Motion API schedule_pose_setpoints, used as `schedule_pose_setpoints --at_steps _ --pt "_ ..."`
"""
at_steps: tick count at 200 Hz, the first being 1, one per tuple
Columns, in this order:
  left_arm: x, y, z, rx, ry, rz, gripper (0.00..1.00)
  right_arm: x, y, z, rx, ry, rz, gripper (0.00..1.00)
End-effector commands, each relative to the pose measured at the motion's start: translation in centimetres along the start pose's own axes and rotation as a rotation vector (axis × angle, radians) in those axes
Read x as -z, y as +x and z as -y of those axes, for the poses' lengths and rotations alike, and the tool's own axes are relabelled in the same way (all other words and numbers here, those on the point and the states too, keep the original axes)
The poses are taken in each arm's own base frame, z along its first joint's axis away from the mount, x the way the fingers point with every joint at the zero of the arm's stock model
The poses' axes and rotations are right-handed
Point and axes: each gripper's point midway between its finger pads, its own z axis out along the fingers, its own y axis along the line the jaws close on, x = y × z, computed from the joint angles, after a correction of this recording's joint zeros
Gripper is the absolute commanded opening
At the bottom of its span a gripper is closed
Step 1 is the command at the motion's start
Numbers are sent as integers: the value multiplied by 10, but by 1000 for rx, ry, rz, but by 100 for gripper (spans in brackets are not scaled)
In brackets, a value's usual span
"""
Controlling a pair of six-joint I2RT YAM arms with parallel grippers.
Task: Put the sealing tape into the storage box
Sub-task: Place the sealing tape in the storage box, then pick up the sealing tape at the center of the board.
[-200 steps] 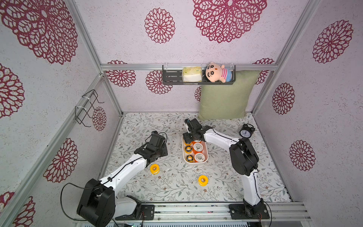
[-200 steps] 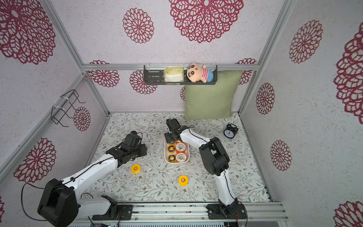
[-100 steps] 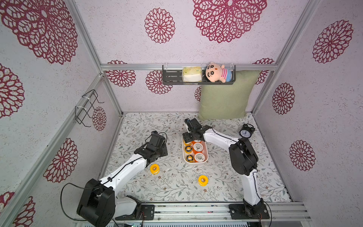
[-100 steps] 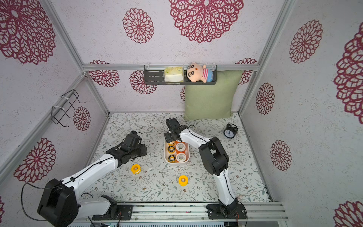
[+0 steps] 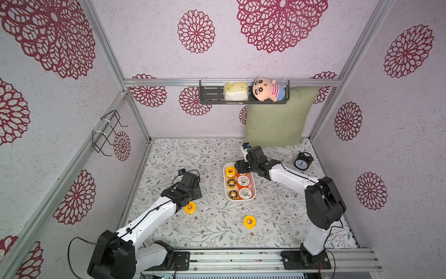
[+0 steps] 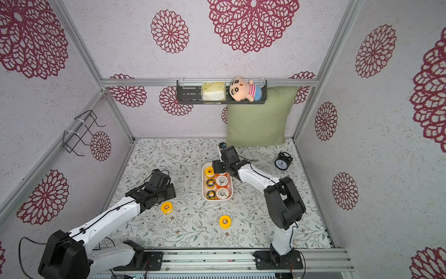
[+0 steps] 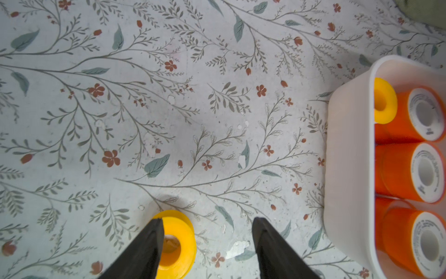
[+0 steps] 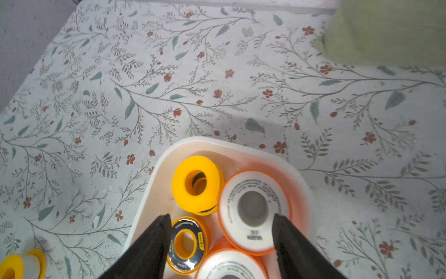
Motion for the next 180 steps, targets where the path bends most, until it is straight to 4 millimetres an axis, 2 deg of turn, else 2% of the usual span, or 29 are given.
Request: schedule_pose_setpoints --at_steps 1,27,67,102,134,180 --pt "3 7 -14 38 -32 -3 70 18 -15 13 -74 -33 74 72" --pt "1 16 -20 39 -42 -26 76 26 -6 36 -104 1 72 73" --pt "-8 26 -21 40 -25 -54 81 34 7 57 -138 27 72 73" --pt "-17 33 -25 44 -51 -89 85 34 11 58 -143 21 65 73" --pt "-24 42 -37 55 -114 -119 92 32 12 57 -145 14 61 73" --pt "-35 56 -35 48 -104 -168 92 29 14 58 -149 13 53 73"
